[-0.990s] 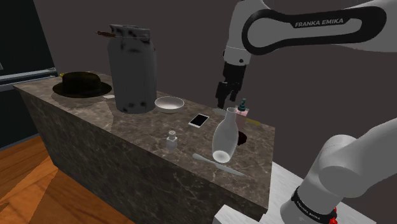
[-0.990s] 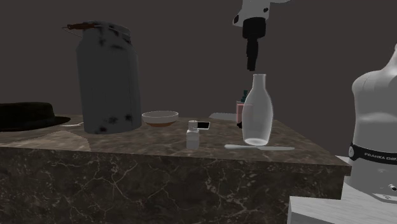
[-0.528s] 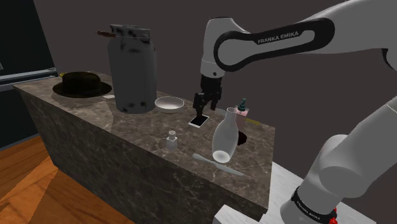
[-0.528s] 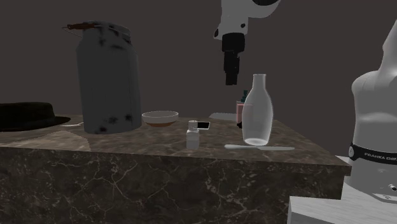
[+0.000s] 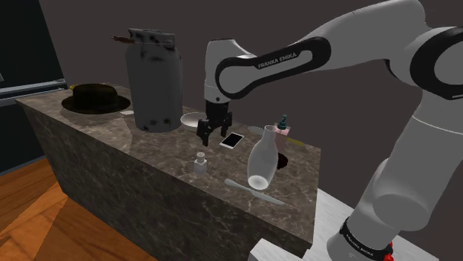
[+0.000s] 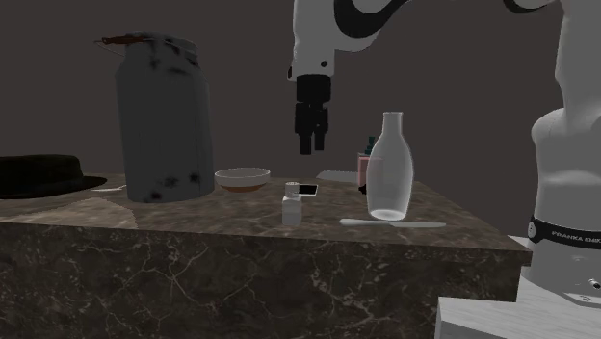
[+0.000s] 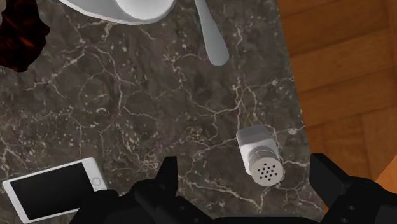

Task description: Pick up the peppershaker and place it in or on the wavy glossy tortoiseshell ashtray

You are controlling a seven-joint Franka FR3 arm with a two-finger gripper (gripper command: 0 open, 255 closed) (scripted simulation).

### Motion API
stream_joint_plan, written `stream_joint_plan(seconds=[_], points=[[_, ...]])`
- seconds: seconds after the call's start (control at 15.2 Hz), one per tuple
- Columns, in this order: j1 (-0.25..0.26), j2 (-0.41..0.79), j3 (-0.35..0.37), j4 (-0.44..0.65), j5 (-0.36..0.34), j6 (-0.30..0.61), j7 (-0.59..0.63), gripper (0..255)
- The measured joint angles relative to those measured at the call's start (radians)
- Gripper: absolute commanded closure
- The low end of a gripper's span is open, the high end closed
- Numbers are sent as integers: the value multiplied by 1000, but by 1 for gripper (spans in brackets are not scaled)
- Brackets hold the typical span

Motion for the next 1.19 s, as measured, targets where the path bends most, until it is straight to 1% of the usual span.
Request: stream_joint_plan(seconds=[0.26, 0.4, 0.86, 1.19], points=[[27, 166, 11, 123, -55, 31, 64, 0], [33, 203, 10, 150, -67, 38, 76, 0], [39, 249, 5, 119, -86, 112, 89, 0], [39, 250, 5, 113, -87, 120, 90, 0]])
